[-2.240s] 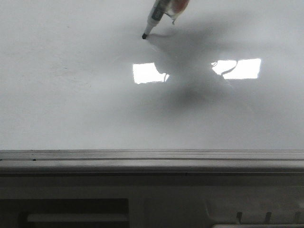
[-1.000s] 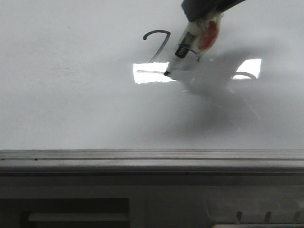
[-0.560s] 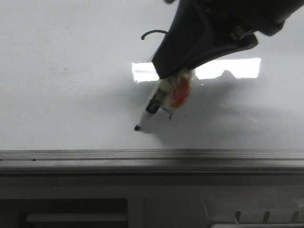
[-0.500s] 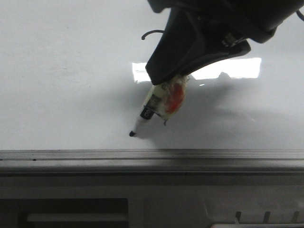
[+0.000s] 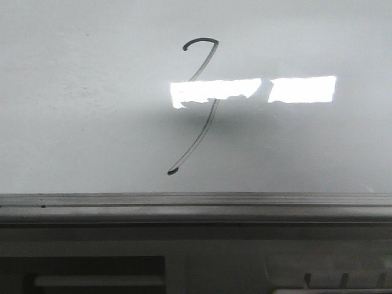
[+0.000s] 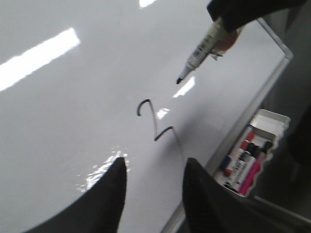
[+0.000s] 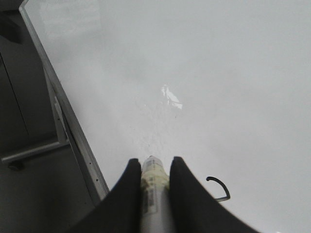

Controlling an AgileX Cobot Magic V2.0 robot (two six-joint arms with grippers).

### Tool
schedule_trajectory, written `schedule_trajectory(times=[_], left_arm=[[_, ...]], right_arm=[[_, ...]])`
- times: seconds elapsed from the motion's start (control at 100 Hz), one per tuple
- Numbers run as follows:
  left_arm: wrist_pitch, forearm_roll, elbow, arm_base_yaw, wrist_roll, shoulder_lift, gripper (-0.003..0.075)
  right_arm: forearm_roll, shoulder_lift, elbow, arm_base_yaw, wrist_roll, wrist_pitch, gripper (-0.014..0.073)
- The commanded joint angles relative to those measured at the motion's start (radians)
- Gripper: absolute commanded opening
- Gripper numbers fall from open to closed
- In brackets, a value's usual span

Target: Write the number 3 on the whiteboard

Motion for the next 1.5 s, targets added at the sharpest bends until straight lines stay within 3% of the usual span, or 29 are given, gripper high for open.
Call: schedule_trajectory(times=[0.0,0.13,0.28,0.45,0.91,1.08,1.22,1.31,1.4,1.49], left_arm=[[-0.020,-0.157,-0.045,-0.020,0.127,0.091,0.0396],[0.056,-0.276,-0.084,-0.044,0.255,0.206,0.0398],[0.067,-0.283,-0.133,-0.071,0.271,0.303,0.0398],[0.102,-0.287,-0.163,-0.092,0.275,0.373,0.0393],[0.108,-0.305,-0.165,-0.095,0.277,0.393,0.0280],[0.107,-0.305,-0.165,-0.095,0.278,0.393,0.0160],[0.107,-0.305,-0.165,-0.095,0.278,0.393,-0.0024],[0.107,-0.305,-0.165,-0.095,0.278,0.393,-0.0020],[0.106,-0.308,-0.165,-0.095,0.278,0.393,-0.0020],[0.099,-0.319,-0.165,-0.095,0.276,0.393,-0.0020]], right_arm=[[-0.009,0.007,-0.029,0.018,-0.070,-0.008,-0.0062],[-0.009,0.019,-0.029,0.094,-0.074,0.017,-0.0062],[-0.009,0.019,-0.029,0.190,-0.074,-0.037,-0.0062],[-0.009,0.019,-0.029,0.218,-0.074,-0.059,-0.0062],[0.005,0.058,-0.029,0.325,-0.086,-0.121,-0.0062],[0.005,0.071,-0.029,0.332,-0.086,-0.150,-0.0062],[0.005,0.071,-0.029,0.332,-0.086,-0.161,-0.0062],[0.005,0.071,-0.029,0.332,-0.086,-0.159,-0.0057],[-0.002,0.071,-0.029,0.332,-0.086,-0.157,0.0017],[-0.019,0.066,-0.029,0.320,-0.086,-0.161,0.0232]])
